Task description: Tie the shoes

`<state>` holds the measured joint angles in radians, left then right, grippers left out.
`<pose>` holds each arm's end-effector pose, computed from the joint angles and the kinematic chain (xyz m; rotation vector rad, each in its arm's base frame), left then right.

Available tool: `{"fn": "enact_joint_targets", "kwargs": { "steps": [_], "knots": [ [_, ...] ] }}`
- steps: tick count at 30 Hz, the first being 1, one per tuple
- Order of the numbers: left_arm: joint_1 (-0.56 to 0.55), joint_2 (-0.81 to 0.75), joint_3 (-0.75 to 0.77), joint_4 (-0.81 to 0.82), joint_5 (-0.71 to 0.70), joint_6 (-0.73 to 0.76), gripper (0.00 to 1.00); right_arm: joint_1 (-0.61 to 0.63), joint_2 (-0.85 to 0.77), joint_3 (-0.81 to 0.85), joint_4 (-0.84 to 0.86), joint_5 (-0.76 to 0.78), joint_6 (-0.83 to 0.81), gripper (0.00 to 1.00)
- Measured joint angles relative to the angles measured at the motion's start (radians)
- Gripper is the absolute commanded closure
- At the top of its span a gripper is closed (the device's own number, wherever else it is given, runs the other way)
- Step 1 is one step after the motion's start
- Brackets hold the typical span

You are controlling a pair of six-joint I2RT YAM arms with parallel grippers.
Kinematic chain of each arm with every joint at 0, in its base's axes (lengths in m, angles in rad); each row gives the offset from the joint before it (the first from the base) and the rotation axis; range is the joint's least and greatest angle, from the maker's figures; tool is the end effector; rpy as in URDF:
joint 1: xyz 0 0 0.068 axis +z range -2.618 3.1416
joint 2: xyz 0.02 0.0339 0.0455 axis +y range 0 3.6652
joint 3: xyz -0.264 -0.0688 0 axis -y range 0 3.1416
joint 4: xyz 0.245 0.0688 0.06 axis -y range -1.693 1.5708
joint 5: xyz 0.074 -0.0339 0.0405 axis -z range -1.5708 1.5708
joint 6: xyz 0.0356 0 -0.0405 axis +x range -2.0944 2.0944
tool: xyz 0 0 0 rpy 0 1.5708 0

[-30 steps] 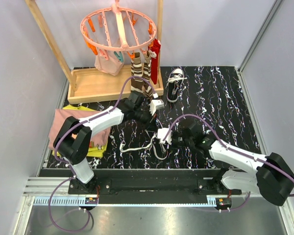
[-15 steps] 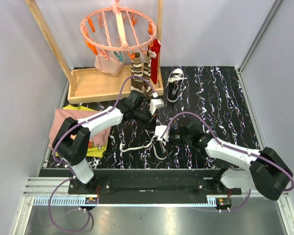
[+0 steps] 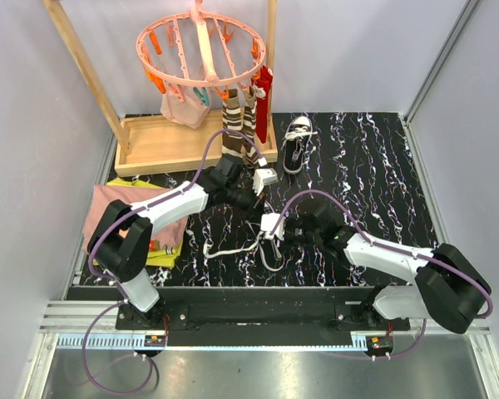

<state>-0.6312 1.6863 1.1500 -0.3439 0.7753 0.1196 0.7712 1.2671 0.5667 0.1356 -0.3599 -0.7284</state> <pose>0.2719 -0.2296 0.2255 1.2170 2.1195 -1.1753 0.1760 0.1886 0.1959 -1.5937 1.4013 0.4089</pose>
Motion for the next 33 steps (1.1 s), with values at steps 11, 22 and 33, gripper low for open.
{"fn": "enact_joint_targets", "kwargs": {
  "steps": [11, 22, 33],
  "knots": [
    [0.034, -0.085, -0.125, 0.031, 0.010, 0.007, 0.51, 0.000, 0.027, 0.001, 0.017, 0.000, -0.002, 1.00],
    [0.167, -0.404, -0.383, 0.108, -0.047, 0.537, 0.49, 0.000, 0.028, 0.001, 0.018, 0.000, -0.002, 1.00],
    [0.032, -0.299, -0.478, 0.353, -0.136, 0.898, 0.55, 0.000, 0.032, 0.001, 0.018, 0.001, -0.002, 1.00]
  ]
}}
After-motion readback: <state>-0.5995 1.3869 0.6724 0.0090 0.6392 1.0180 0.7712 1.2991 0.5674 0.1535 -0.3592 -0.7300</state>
